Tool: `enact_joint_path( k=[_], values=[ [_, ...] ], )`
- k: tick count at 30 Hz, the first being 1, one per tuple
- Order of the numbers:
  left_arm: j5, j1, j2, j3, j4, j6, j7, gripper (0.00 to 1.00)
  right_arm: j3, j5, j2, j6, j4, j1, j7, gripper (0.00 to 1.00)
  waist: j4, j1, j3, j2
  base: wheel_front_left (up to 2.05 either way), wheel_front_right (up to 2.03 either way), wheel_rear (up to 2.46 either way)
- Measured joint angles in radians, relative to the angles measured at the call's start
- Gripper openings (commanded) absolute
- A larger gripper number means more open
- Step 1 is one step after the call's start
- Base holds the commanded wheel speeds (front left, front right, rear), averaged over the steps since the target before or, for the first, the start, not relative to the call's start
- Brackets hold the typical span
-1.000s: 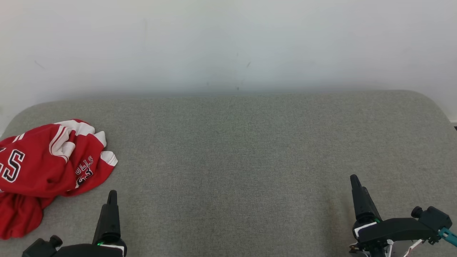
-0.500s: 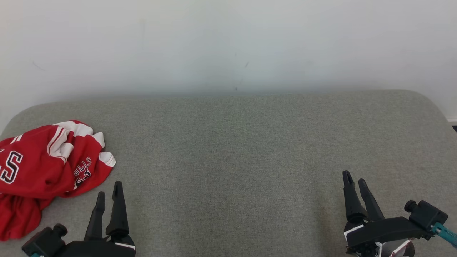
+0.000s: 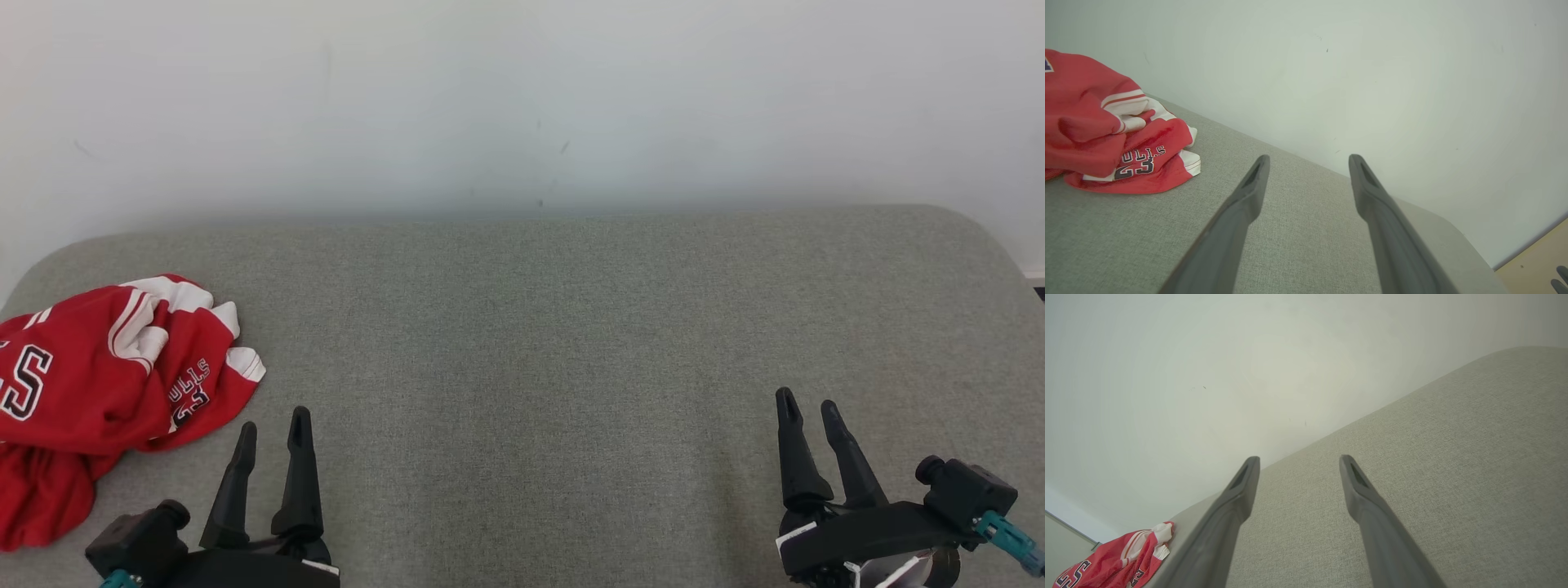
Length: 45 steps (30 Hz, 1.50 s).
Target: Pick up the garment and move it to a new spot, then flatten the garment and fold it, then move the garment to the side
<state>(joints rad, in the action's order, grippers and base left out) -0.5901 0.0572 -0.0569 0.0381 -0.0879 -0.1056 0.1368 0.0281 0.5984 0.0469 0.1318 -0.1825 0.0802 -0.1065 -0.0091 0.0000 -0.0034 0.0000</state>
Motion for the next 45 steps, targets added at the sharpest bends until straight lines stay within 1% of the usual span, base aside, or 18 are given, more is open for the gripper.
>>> enact_joint_path(
  k=[7, 22, 27, 31, 45],
  values=[
    [0.066, -0.002, -0.004, 0.014, -0.018, 0.000, 0.017, 1.00, 0.009, -0.079, 0.000, 0.000, 0.017, -0.007, -0.021, 1.00, 0.000, 0.0000, -0.002, 0.0001, 0.00, 0.00, 0.00],
    [0.228, -0.002, -0.011, 0.053, -0.010, -0.001, 0.049, 1.00, 0.020, -0.230, 0.001, 0.000, 0.034, -0.034, -0.062, 1.00, 0.003, 0.0000, -0.008, 0.0000, 0.00, 0.00, 0.00],
    [0.264, -0.004, -0.015, 0.064, -0.006, -0.001, 0.058, 1.00, 0.015, -0.262, 0.001, 0.000, 0.034, -0.040, -0.072, 1.00, 0.002, 0.0000, -0.008, 0.0000, 0.00, 0.00, 0.00],
    [0.311, -0.007, -0.016, 0.073, 0.002, -0.001, 0.067, 1.00, 0.017, -0.311, 0.001, 0.000, 0.039, -0.041, -0.084, 1.00, 0.001, 0.0000, -0.007, 0.0000, 0.00, 0.00, 0.00],
    [0.415, -0.008, -0.015, 0.078, 0.000, 0.000, 0.092, 1.00, 0.028, -0.427, 0.002, 0.000, 0.061, -0.050, -0.114, 1.00, 0.001, 0.0000, -0.008, 0.0000, 0.00, 0.00, 0.00]
  ],
)
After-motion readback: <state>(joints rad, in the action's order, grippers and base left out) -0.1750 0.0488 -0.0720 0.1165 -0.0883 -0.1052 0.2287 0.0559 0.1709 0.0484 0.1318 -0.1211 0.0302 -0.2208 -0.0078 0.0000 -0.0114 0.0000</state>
